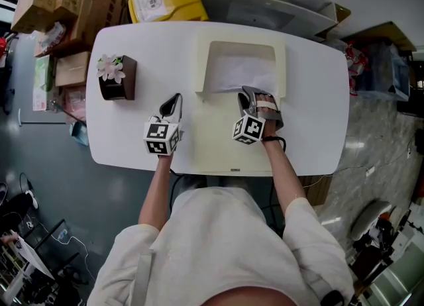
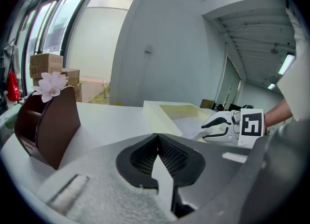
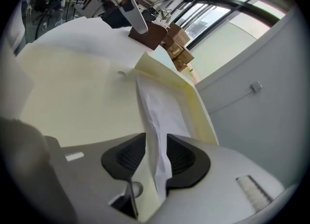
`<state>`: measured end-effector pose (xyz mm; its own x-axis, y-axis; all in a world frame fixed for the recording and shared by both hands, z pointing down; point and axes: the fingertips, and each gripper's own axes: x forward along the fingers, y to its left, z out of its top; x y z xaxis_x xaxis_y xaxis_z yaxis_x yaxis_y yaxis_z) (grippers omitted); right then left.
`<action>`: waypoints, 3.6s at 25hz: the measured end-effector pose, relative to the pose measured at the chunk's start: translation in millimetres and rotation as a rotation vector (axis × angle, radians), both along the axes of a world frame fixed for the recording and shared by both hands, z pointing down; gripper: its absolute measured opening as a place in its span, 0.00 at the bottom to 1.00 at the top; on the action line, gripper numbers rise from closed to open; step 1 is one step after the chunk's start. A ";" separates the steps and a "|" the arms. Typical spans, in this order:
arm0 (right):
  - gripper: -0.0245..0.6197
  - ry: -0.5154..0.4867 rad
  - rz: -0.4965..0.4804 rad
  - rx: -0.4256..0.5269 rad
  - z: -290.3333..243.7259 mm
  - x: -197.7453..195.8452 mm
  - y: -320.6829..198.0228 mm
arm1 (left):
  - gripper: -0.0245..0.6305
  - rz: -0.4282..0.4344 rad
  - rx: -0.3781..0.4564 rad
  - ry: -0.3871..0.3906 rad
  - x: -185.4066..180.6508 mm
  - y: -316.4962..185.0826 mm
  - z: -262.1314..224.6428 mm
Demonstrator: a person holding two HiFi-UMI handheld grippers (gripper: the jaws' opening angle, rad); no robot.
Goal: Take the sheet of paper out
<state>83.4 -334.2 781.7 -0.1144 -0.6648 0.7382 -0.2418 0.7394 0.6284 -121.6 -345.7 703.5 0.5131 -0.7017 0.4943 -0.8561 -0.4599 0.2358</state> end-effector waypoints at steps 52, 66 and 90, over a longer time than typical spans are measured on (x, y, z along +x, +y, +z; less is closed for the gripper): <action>0.04 -0.026 0.049 0.020 -47.0 1.4 43.7 | 0.05 0.037 0.149 0.019 13.4 -1.0 -77.4; 0.04 -0.042 0.074 0.132 -109.5 14.6 24.9 | 0.05 0.064 0.238 0.025 32.8 -20.9 -124.5; 0.05 -0.074 0.128 0.172 -131.8 13.9 56.8 | 0.05 0.122 0.284 0.058 57.0 -22.5 -145.3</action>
<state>97.3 -277.3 649.9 -0.0702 -0.7928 0.6054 -0.3767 0.5830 0.7198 -64.5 -368.2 558.3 0.6239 -0.7388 0.2548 -0.7792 -0.6131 0.1302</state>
